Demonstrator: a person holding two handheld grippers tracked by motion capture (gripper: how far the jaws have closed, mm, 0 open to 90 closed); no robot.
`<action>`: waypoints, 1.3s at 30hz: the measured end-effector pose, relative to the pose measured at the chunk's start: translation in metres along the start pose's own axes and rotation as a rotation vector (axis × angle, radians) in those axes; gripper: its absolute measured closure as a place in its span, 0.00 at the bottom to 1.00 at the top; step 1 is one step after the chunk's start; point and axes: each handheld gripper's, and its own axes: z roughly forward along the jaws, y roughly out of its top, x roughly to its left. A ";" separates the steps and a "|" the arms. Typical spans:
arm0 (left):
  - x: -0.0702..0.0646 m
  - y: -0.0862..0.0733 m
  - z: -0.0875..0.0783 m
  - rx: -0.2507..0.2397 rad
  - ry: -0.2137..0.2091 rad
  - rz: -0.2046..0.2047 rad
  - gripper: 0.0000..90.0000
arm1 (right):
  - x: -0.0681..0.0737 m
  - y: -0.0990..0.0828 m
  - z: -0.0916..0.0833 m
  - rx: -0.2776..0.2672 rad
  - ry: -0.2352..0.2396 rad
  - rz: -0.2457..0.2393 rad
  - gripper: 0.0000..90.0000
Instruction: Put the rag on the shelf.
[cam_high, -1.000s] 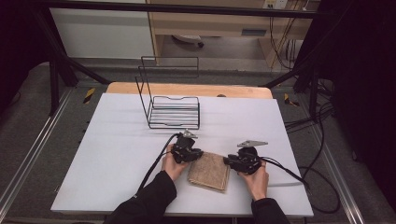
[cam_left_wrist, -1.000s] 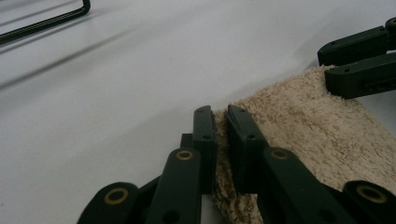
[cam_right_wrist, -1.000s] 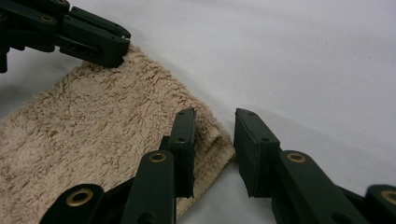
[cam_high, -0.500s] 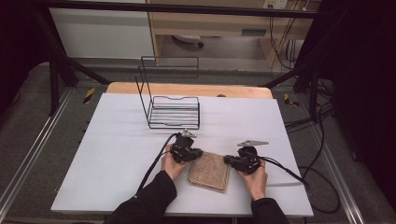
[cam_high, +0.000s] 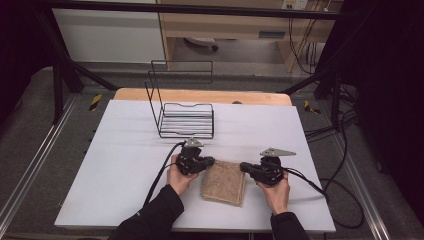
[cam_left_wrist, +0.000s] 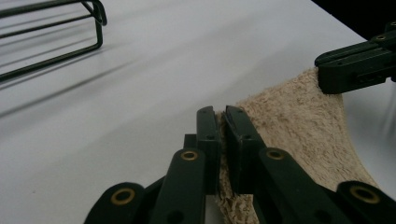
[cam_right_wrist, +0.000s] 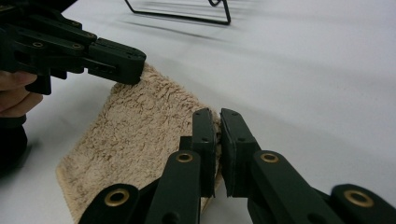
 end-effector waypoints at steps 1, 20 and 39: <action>-0.001 0.000 -0.005 -0.012 -0.003 0.006 0.93 | 0.001 0.001 -0.001 -0.007 0.004 -0.007 0.95; -0.018 0.005 -0.033 -0.089 -0.007 0.034 0.94 | 0.017 0.011 -0.023 -0.081 0.030 -0.069 0.95; -0.027 0.017 -0.054 -0.151 -0.009 0.055 0.94 | 0.028 0.024 -0.040 -0.144 0.019 -0.126 0.95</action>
